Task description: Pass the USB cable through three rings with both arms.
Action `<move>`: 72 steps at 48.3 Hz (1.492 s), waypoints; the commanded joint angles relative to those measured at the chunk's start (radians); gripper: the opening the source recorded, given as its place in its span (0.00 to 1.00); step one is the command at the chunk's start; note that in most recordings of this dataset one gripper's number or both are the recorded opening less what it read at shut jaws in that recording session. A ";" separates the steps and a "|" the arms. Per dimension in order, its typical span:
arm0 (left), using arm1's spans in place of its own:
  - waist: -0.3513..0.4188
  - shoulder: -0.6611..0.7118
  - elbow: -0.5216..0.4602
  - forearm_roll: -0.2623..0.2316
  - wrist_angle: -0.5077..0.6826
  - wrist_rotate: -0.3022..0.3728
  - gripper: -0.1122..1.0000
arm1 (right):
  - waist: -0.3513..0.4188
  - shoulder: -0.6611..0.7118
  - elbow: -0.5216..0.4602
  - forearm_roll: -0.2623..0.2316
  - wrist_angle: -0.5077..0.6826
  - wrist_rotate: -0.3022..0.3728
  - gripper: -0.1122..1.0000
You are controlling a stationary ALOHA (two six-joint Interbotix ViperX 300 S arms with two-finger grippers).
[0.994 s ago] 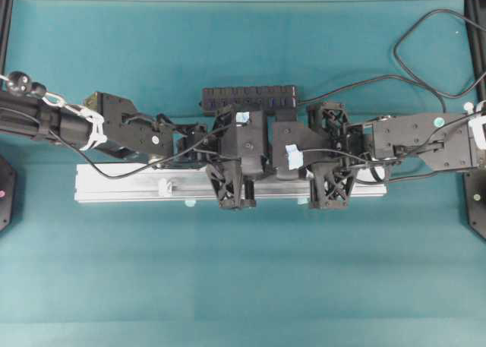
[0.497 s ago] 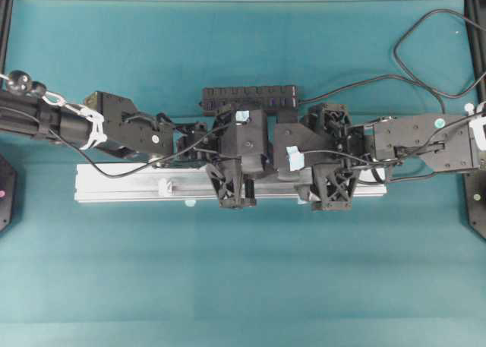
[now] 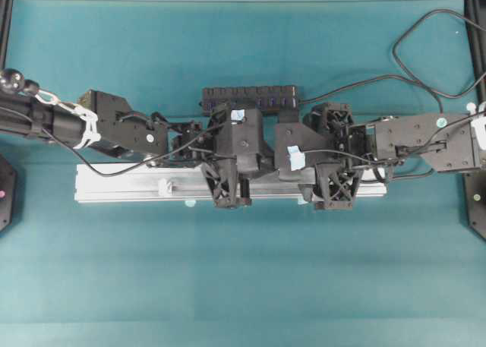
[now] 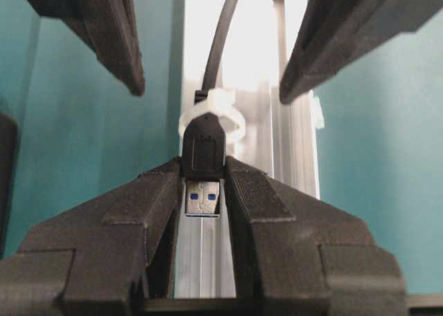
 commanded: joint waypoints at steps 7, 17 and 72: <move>-0.020 -0.034 0.017 0.002 0.009 -0.003 0.32 | -0.008 -0.023 -0.006 0.000 -0.008 0.003 0.84; -0.029 -0.055 0.043 0.002 0.018 -0.002 0.32 | -0.014 -0.025 -0.012 -0.005 -0.028 0.000 0.84; -0.029 -0.219 0.114 0.002 0.063 0.000 0.32 | -0.014 0.005 -0.091 -0.005 -0.141 -0.005 0.80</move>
